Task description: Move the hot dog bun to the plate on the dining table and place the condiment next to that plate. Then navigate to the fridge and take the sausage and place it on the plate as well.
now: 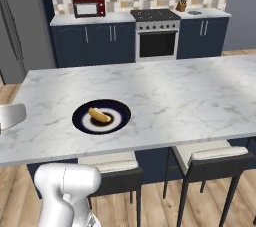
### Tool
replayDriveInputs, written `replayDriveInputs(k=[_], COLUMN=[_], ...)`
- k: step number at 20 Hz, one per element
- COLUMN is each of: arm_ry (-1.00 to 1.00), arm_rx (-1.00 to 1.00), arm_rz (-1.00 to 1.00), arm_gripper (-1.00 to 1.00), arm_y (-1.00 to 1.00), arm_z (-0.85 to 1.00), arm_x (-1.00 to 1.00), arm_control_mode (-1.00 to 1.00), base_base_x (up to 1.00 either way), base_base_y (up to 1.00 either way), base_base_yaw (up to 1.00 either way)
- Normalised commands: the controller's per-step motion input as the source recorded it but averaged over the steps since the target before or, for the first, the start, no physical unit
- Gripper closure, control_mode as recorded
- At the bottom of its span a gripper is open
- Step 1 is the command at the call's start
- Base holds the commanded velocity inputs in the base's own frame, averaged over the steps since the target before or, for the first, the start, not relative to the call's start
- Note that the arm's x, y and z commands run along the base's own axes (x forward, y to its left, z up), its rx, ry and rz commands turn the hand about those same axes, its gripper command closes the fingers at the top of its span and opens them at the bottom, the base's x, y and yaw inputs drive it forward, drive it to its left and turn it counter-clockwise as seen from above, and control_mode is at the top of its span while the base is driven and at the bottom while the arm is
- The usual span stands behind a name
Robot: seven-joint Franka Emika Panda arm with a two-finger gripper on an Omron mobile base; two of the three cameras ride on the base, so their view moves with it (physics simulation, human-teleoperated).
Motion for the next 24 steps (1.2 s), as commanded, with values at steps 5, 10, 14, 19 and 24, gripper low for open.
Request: replayDriveInputs(k=[5,10,14,19,24], arm_ry=[0.08,0.05,0.0,0.0,0.0], arm_rx=[0.13,0.0,0.0,0.0,0.0], arm_rz=[0.0,0.0,0.0,0.0,0.0], arm_gripper=[-1.0,-1.0,-1.0,-1.0,-1.0], arm_y=[-0.17,0.0,0.0,0.0,0.0], arm_z=[-0.16,-0.07,0.0,0.0,0.0], arm_x=[0.01,0.02,0.0,0.0,0.0], arm_control_mode=[-1.0,1.0,1.0,1.0,1.0], base_base_x=[0.0,0.0,-0.26,-0.06,0.0], base_base_y=[0.0,0.11,0.96,1.0,1.0], base_base_yaw=[0.0,0.01,0.06,0.04,0.01])
